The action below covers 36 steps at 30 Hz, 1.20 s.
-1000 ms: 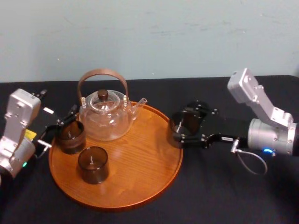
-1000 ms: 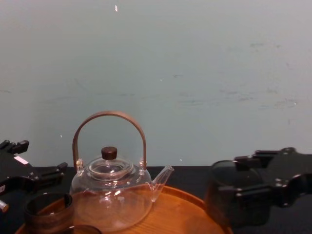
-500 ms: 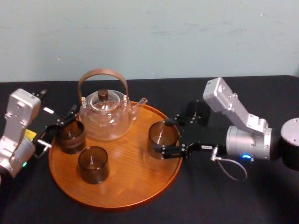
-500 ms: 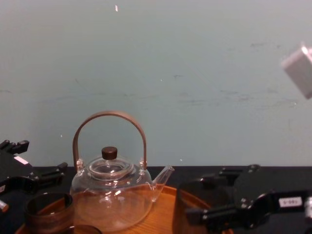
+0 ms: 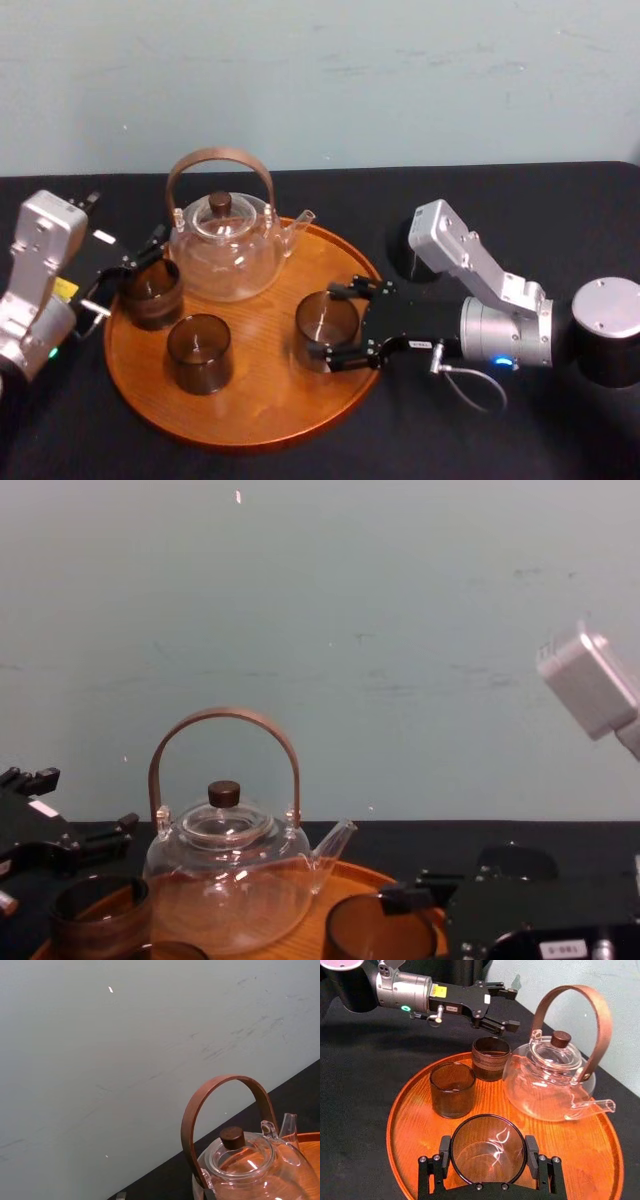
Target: Pick up the glass from the table and place it on the tray.
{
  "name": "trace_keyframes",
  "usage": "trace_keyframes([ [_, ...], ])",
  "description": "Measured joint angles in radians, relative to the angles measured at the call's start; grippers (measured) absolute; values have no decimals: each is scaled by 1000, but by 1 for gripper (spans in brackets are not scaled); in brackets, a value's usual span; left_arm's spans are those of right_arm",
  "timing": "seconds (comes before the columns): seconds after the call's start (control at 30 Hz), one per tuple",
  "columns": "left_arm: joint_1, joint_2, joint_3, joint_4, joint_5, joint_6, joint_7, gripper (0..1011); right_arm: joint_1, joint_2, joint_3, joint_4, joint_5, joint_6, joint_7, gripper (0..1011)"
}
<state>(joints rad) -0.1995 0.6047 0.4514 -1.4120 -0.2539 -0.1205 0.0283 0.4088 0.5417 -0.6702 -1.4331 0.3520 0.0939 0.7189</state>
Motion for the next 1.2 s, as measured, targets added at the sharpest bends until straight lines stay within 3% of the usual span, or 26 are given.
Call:
trace_keyframes([
  [0.63, 0, 0, 0, 0, 0, 0, 0, 1001, -7, -36, -13, 60, -16, -43, -7, 904],
  [1.2, 0, 0, 0, 0, 0, 0, 0, 1001, -10, -55, -11, 94, -36, -42, -19, 904],
])
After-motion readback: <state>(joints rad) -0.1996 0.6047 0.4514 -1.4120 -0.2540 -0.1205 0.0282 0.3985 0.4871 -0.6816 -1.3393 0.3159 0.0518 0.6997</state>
